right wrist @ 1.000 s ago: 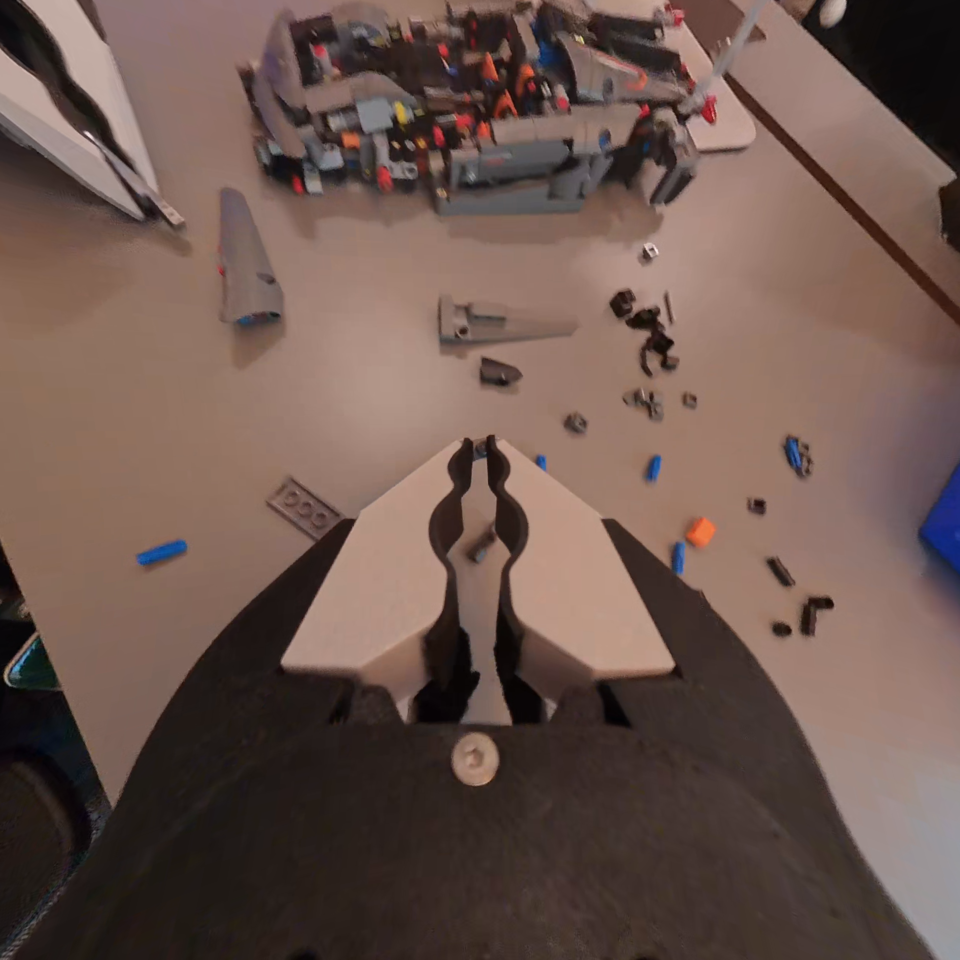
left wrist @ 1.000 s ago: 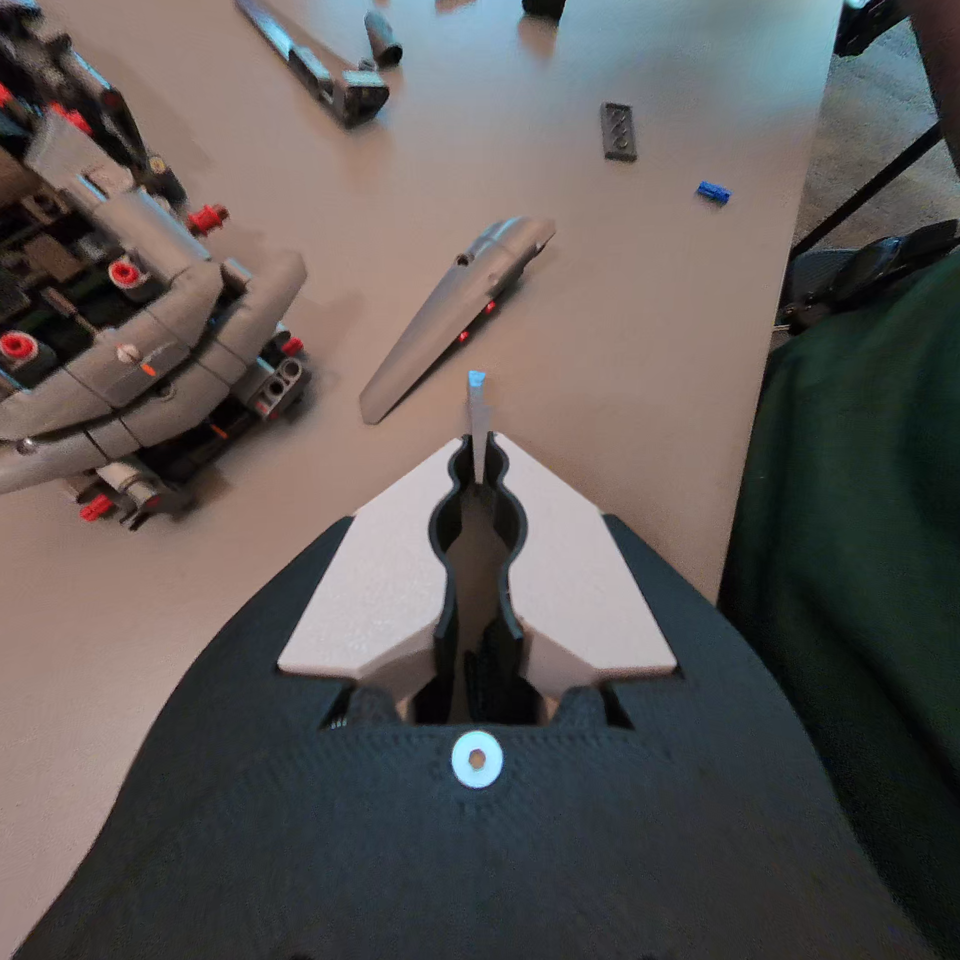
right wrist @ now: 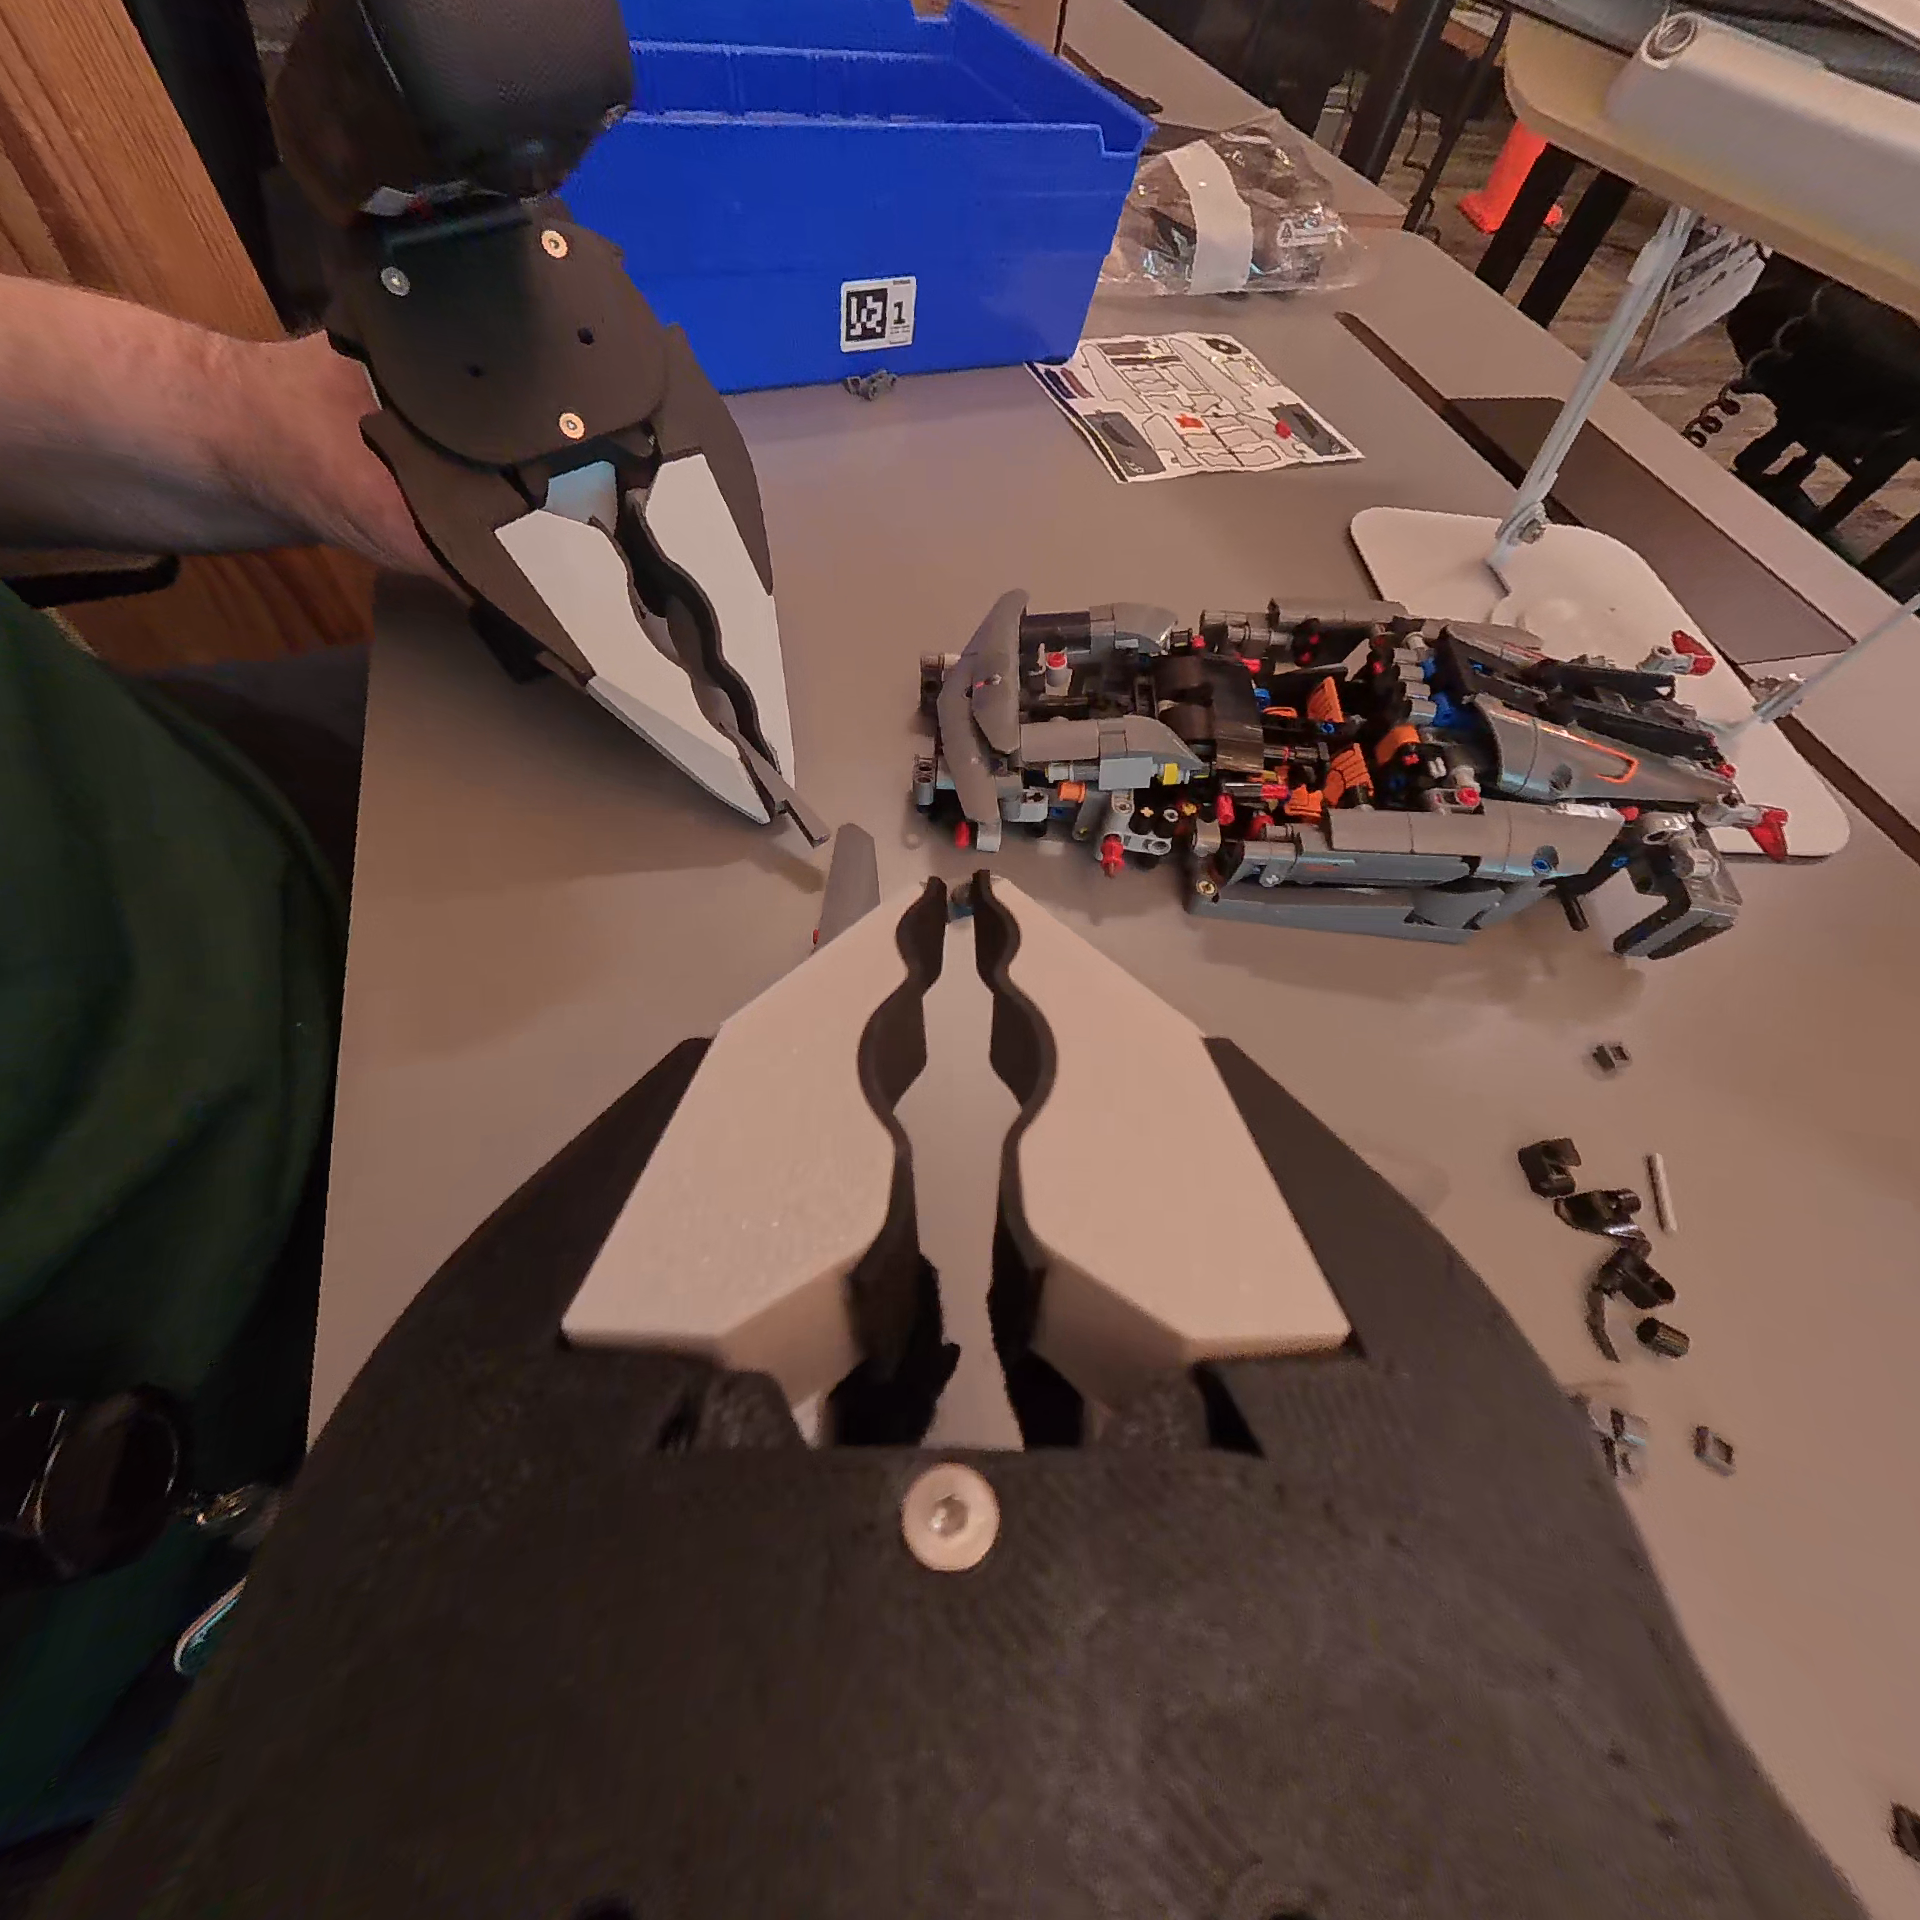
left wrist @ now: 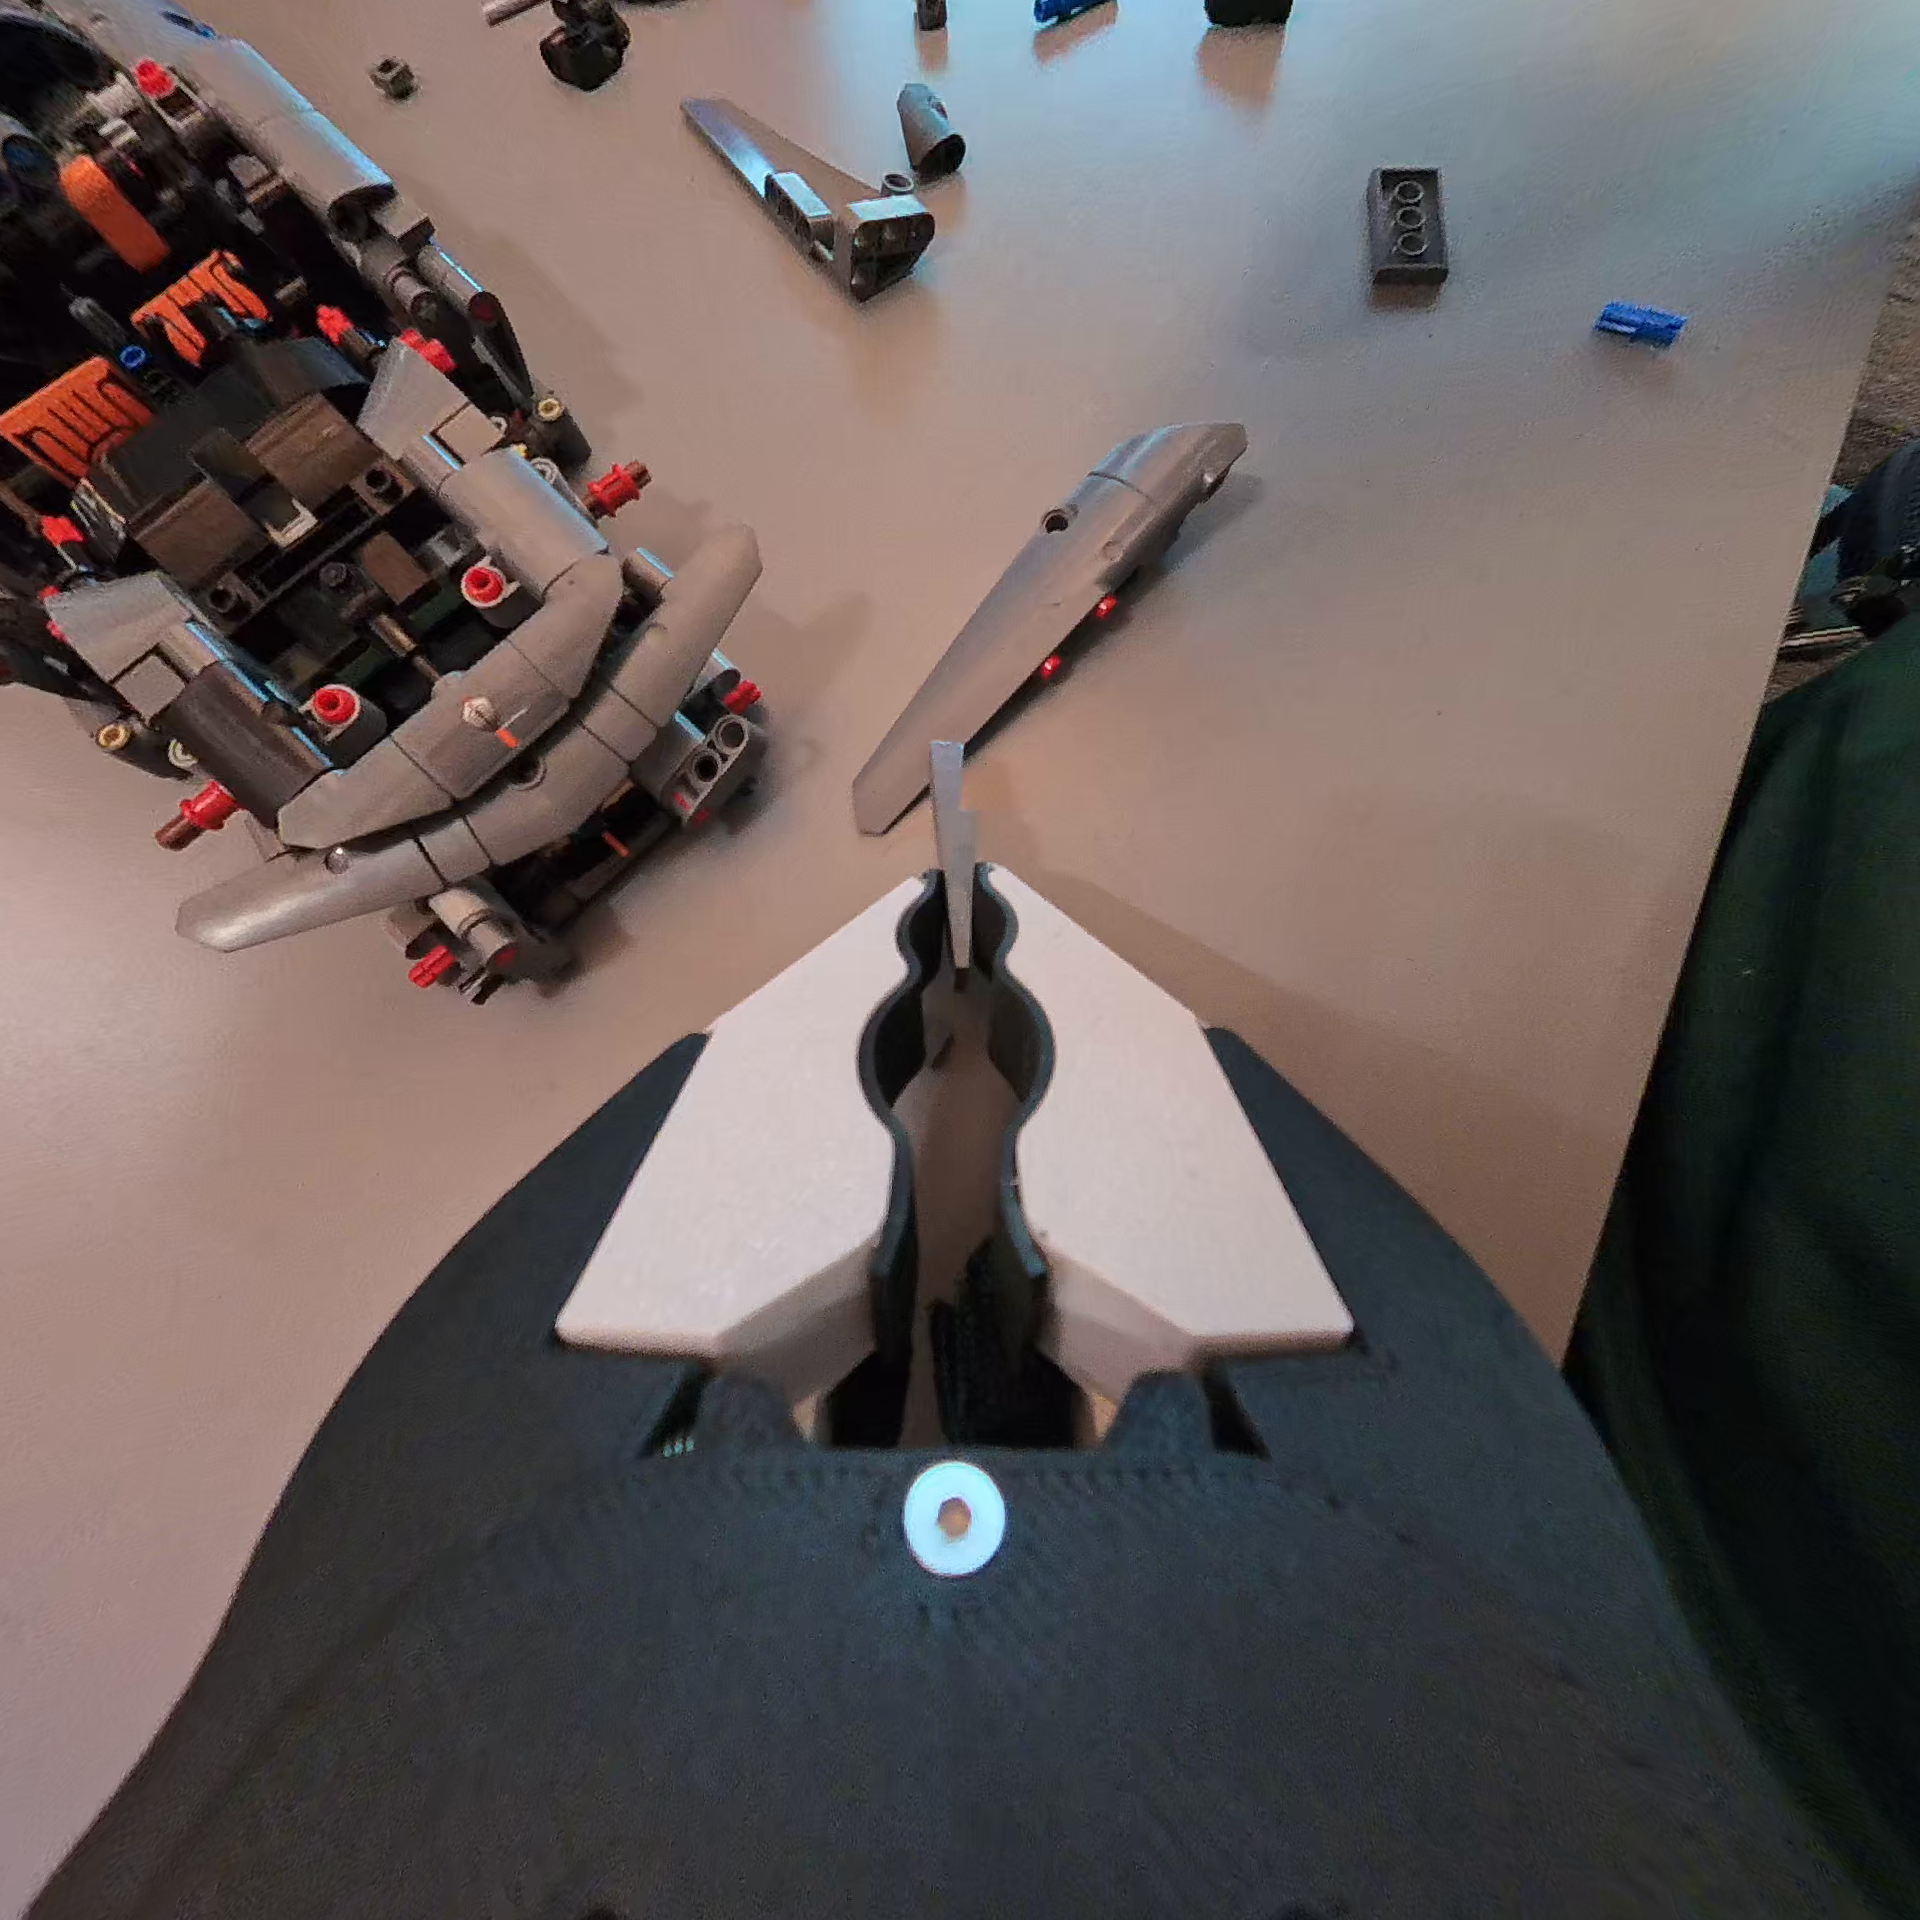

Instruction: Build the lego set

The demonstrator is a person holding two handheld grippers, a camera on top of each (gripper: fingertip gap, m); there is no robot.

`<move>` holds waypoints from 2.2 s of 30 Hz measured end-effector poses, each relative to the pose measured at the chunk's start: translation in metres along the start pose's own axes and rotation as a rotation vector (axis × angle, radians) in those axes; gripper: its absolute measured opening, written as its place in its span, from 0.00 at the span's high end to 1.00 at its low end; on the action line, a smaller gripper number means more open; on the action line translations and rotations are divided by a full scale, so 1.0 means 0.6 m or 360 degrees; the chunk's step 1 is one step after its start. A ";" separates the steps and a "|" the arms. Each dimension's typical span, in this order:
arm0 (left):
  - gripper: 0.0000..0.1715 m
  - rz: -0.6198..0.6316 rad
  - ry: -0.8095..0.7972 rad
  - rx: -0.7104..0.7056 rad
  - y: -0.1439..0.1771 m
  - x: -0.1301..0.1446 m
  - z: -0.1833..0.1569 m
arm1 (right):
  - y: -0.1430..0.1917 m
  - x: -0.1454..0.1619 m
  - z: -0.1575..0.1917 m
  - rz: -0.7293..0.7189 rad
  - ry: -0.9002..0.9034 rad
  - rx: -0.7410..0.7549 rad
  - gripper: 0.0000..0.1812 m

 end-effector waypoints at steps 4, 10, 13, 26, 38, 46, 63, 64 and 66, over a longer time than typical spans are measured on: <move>0.98 0.0002 0.0005 -0.0009 0.002 0.001 0.000 | -0.009 -0.002 -0.001 -0.0025 -0.0005 -0.0037 0.98; 0.98 0.0016 0.0025 -0.0012 0.006 0.004 0.001 | -0.021 -0.009 0.000 -0.0054 -0.0003 -0.0085 0.98; 0.98 -0.0008 0.0062 -0.0015 0.011 0.003 0.002 | -0.024 -0.010 0.003 -0.0058 -0.0003 -0.0097 0.98; 0.98 0.0034 0.0037 -0.0030 0.008 0.012 0.008 | -0.030 -0.008 0.012 -0.0050 -0.0002 -0.0121 0.98; 0.98 -0.0076 0.0034 -0.0044 0.023 0.001 0.017 | -0.045 -0.013 0.010 -0.0071 -0.0019 -0.0149 0.98; 0.98 -0.0269 0.0068 -0.0146 0.069 -0.025 0.092 | -0.092 -0.033 -0.005 -0.0116 -0.0049 -0.0217 0.98; 0.99 -0.0398 0.0103 -0.0058 0.064 -0.013 0.159 | -0.202 -0.081 -0.047 -0.0299 -0.0276 -0.0436 0.98; 0.99 -0.0423 0.0114 -0.0042 0.066 -0.015 0.160 | -0.205 -0.081 -0.049 -0.0296 -0.0287 -0.0432 0.98; 0.99 -0.0441 0.0133 -0.0027 0.067 -0.016 0.161 | -0.209 -0.080 -0.052 -0.0290 -0.0293 -0.0419 0.98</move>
Point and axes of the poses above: each gripper's, where its closed fingertips meet, y back along the fingers, x out of its underside, z = x × y across the jaws, the point moved 8 cm from there along y, back along the fingers, and after that the axes turned 11 degrees about -z, right-handed, at the moved point
